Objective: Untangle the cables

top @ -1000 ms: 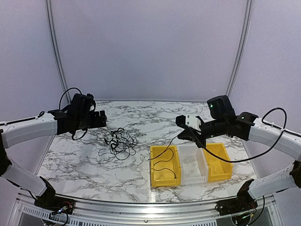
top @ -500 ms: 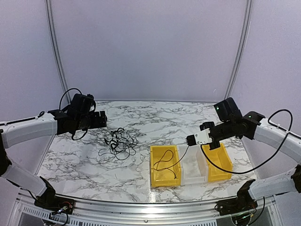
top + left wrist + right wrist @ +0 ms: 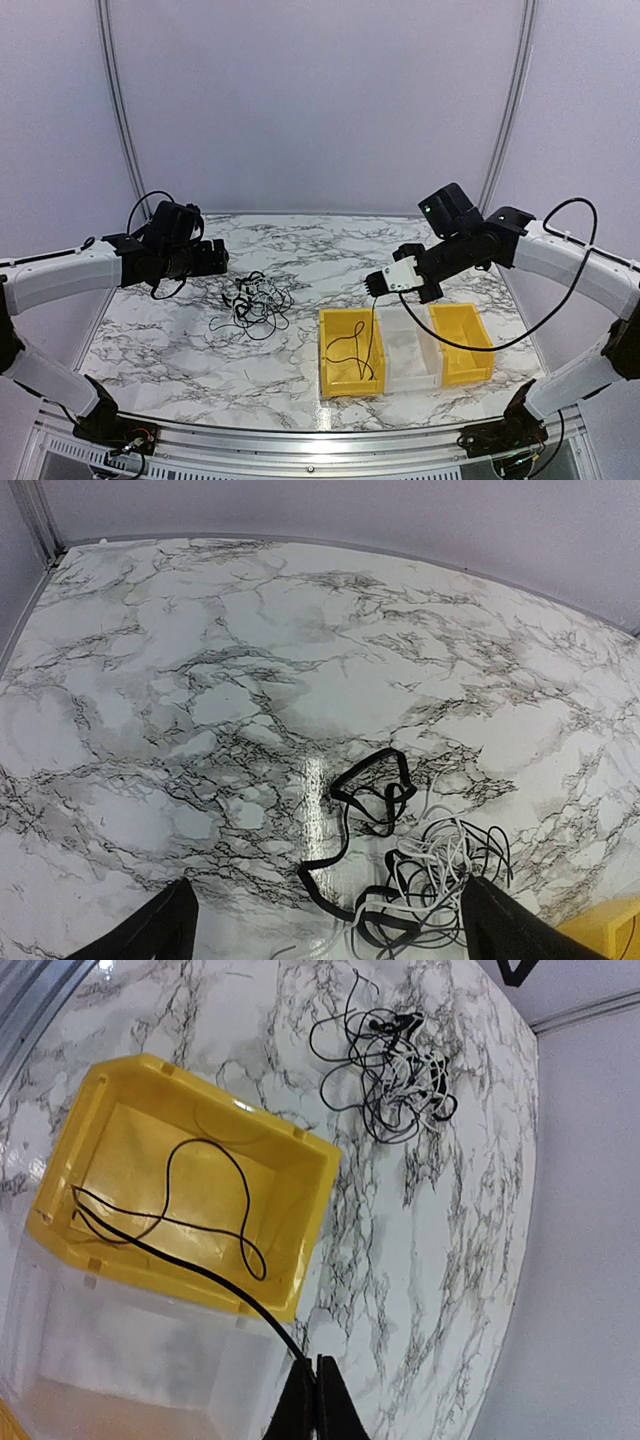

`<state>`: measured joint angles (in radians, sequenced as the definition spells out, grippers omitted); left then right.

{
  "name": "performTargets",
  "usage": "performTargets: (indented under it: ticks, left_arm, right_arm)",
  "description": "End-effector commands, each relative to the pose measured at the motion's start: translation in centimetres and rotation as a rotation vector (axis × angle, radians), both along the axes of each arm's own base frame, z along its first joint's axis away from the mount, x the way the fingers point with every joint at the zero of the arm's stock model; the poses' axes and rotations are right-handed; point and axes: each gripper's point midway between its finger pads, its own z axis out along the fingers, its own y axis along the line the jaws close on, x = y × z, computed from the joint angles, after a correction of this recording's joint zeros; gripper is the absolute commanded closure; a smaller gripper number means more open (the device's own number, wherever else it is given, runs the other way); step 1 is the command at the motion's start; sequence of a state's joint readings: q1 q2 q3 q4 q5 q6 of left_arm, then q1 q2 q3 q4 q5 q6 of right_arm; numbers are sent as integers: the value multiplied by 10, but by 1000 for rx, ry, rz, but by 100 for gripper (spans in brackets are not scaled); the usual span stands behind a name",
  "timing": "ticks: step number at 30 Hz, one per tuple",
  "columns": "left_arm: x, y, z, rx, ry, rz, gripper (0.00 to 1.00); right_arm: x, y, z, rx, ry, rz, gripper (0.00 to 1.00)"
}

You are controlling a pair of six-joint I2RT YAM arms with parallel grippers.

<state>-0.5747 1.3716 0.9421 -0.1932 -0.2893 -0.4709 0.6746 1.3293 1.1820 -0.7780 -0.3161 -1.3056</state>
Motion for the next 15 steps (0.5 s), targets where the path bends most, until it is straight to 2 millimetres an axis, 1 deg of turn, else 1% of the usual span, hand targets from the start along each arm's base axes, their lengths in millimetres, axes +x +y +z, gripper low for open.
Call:
performTargets:
  ticks: [1,4,9,11,15]
  left_arm:
    - [-9,5,-3,-18,24,11,5]
    - [-9,3,-2,-26,24,5,5]
    - [-11,4,2,-19,13,-7,5]
    - [-12,5,3,-18,11,-7,5]
    - [-15,6,1,-28,18,-1,5]
  right_arm:
    - [-18,36,-8,86,206,-34,100]
    - [-27,50,-25,108,298,-32,100]
    - [-41,60,-53,129,438,-40,100]
    - [-42,64,-59,137,463,-47,100]
    - [-37,72,-65,165,489,-70,100]
